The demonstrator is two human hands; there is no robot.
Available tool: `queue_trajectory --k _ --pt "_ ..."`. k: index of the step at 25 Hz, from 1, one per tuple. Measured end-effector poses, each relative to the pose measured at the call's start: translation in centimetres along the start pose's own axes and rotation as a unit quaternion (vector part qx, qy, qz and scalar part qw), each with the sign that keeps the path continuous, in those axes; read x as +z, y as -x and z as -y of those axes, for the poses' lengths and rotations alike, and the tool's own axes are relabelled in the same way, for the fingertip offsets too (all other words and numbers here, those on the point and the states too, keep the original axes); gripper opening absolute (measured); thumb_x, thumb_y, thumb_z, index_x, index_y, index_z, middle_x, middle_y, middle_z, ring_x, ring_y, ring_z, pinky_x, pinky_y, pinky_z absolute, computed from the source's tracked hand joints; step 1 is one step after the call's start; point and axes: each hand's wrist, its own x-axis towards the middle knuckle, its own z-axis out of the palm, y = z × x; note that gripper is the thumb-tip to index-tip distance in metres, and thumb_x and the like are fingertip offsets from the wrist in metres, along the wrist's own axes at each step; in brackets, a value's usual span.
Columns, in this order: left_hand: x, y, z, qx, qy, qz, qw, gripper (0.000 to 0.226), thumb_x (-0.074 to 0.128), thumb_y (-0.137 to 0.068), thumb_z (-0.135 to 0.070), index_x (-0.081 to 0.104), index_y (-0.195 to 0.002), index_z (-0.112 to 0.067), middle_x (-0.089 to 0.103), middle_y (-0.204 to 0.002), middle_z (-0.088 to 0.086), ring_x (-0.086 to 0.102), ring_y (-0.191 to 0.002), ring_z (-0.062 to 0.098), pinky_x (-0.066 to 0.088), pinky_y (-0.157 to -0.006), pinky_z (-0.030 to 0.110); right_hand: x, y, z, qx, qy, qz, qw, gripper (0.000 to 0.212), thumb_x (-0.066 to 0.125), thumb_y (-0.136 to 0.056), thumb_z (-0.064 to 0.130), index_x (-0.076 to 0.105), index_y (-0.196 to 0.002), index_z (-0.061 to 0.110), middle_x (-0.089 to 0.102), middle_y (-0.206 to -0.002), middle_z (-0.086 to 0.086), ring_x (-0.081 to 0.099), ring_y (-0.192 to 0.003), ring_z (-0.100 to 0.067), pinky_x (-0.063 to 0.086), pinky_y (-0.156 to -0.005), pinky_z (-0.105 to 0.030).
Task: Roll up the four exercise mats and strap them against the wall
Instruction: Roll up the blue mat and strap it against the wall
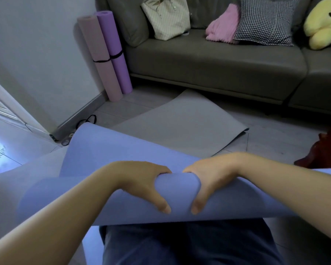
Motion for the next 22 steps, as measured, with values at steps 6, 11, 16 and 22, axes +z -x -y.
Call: queue_trajectory --k 6,11,16,22 --pt "-2.2 -1.6 0.8 -0.003 0.047 0.071 0.996 0.046 0.070 -0.073 -0.058 0.051 -0.113 -0.044 0.061 -0.111 -0.022 0.060 -0.101 0.002 0.045 -0.094 0.026 5.5 1.6 0.7 -0.021 0.277 -0.281 0.919 0.113 0.067 -0.064 0.068 0.004 -0.148 0.027 0.031 -0.138 0.000 0.037 -0.124 -0.023 0.035 -0.102 -0.041" --pt "-0.3 -0.8 1.6 0.031 0.027 -0.134 0.990 0.074 0.064 -0.074 -0.065 0.036 -0.138 -0.039 0.046 -0.128 -0.020 0.048 -0.116 0.006 0.037 -0.100 0.027 3.9 -0.1 -0.4 -0.001 0.206 -0.284 0.936 0.101 0.073 -0.060 0.061 0.021 -0.141 0.030 0.043 -0.127 0.003 0.048 -0.113 -0.021 0.043 -0.091 -0.038" --pt "4.4 -0.5 2.2 0.027 -0.236 -0.375 0.896 0.101 0.044 -0.049 -0.082 0.044 -0.133 -0.026 0.060 -0.115 -0.005 0.064 -0.095 0.023 0.049 -0.079 0.039 -0.1 -1.4 -0.3 -0.028 0.086 -0.158 0.983 0.083 0.085 -0.056 0.051 0.038 -0.123 0.038 0.051 -0.110 0.012 0.055 -0.100 -0.014 0.049 -0.079 -0.033" --pt "1.1 -0.4 1.8 0.009 -0.116 -0.261 0.958 0.086 0.066 -0.062 -0.070 0.032 -0.134 -0.040 0.051 -0.119 -0.008 0.051 -0.109 0.019 0.039 -0.088 0.035 2.6 -1.7 0.1 0.025 0.233 -0.284 0.930 0.111 0.072 -0.061 0.063 0.009 -0.147 0.033 0.040 -0.135 0.003 0.044 -0.121 -0.023 0.039 -0.097 -0.042"
